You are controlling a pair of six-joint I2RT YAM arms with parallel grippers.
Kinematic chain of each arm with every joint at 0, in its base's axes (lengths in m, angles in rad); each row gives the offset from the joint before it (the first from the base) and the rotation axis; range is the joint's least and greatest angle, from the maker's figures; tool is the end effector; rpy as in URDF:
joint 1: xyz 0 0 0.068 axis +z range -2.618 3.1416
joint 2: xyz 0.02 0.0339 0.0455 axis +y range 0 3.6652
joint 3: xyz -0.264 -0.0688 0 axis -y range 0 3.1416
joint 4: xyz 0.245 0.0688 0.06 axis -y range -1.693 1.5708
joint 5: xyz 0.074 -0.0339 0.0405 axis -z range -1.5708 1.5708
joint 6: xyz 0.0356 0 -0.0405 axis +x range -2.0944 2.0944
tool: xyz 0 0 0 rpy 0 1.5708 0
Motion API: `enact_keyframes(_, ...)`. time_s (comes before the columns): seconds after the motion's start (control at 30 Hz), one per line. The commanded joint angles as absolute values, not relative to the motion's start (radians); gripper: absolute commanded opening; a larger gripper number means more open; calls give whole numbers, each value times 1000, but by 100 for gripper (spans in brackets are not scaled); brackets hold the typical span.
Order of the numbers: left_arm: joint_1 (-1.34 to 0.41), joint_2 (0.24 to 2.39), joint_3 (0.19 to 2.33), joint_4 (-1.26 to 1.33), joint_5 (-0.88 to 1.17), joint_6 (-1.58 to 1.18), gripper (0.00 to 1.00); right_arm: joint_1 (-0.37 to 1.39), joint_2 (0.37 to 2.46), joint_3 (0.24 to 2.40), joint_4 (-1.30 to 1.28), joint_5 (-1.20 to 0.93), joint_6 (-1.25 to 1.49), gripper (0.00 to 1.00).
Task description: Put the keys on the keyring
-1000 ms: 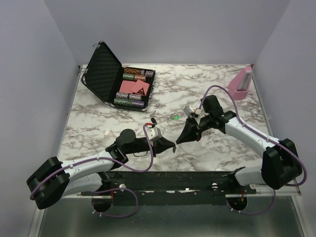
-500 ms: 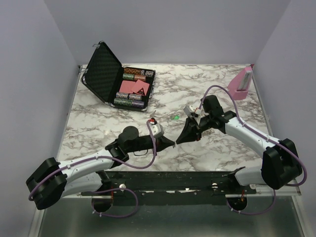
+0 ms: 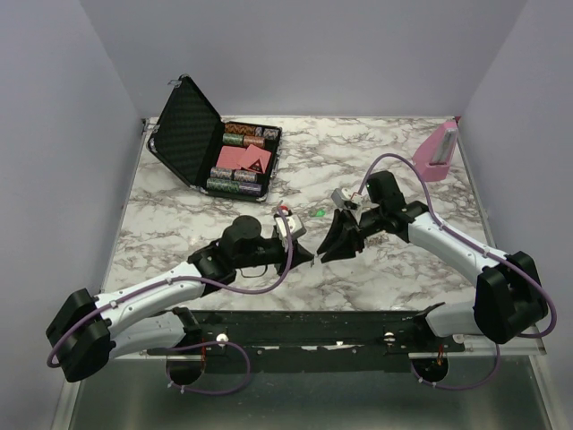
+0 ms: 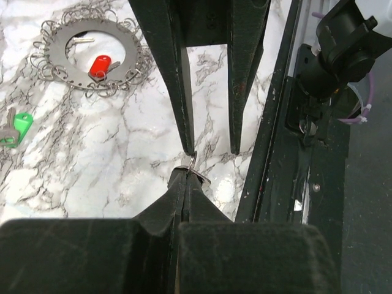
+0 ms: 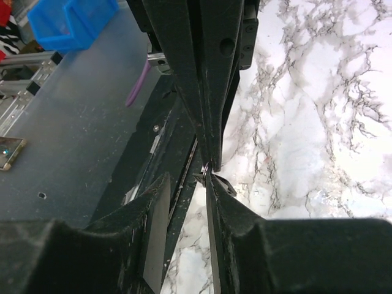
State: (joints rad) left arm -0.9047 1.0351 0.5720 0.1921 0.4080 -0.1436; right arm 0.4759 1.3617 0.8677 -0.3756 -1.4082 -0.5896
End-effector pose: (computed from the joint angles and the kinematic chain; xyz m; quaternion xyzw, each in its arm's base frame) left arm 0.1335 -0.1927 0.2562 0.4034 0.6783 -0.4362 0.4323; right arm 0.2157 0.1507 0.2475 -0.5551 0.5037 0.5921 0.2959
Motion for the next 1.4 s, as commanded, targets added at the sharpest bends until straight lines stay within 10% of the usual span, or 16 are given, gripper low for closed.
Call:
enact_keyframes(0.0, -902, 1042, 629, 74, 385, -127, 0, 472, 1355, 856, -304, -1376, -511, 38)
enact_keyframes(1.37, -900, 1080, 704, 20, 425, -163, 0, 492, 1358, 824, -233, -1308, -468, 28)
